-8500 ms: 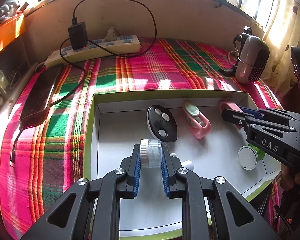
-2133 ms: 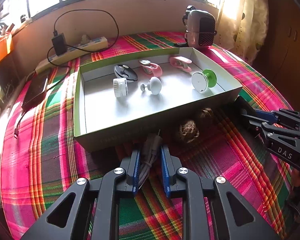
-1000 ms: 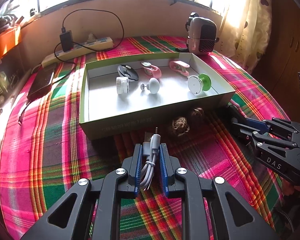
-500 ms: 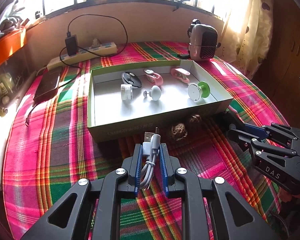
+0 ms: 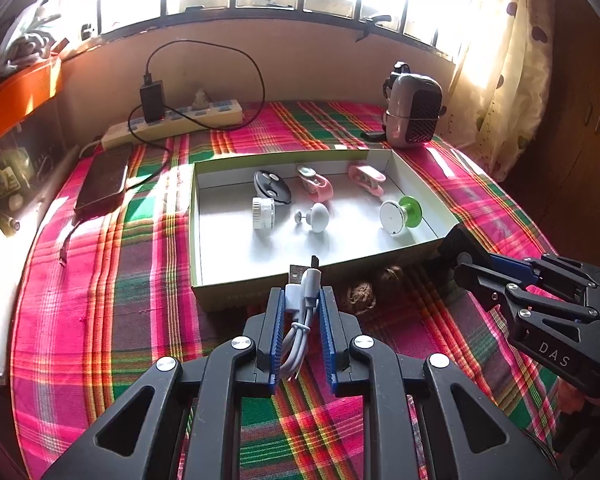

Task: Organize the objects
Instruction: 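Lift and carry the black case and white cable over the box with both tools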

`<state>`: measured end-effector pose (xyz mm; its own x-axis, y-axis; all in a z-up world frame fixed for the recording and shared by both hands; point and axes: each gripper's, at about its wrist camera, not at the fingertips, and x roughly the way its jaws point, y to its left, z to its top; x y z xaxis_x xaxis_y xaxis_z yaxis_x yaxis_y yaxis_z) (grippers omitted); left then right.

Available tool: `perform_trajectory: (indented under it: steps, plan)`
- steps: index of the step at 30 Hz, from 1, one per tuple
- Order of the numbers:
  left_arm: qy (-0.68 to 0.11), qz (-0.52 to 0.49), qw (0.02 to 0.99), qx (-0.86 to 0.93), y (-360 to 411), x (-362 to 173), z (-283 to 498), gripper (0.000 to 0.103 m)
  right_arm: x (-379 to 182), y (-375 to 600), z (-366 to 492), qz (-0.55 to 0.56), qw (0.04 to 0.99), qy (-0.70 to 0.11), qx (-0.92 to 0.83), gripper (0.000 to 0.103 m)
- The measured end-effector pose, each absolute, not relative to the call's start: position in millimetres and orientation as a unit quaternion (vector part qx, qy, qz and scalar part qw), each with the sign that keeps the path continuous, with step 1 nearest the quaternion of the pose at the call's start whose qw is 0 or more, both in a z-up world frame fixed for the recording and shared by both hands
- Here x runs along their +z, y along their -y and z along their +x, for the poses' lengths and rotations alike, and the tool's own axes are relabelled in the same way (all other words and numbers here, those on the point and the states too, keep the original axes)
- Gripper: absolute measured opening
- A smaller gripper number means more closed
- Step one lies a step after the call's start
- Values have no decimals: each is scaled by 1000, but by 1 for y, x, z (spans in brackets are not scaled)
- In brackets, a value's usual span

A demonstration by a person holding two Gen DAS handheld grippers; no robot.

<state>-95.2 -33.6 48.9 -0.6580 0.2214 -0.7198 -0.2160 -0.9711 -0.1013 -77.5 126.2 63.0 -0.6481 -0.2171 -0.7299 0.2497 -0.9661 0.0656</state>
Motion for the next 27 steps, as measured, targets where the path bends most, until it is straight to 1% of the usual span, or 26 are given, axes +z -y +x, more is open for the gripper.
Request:
perform_trajectory:
  steps: [15, 27]
  plan:
    - [20, -399, 110, 910, 39, 52, -130, 15, 79, -116, -132, 396, 141, -21, -907, 25]
    - [16, -415, 101, 904, 36, 38, -154, 15, 67, -102, -192, 418, 145, -25, -896, 25]
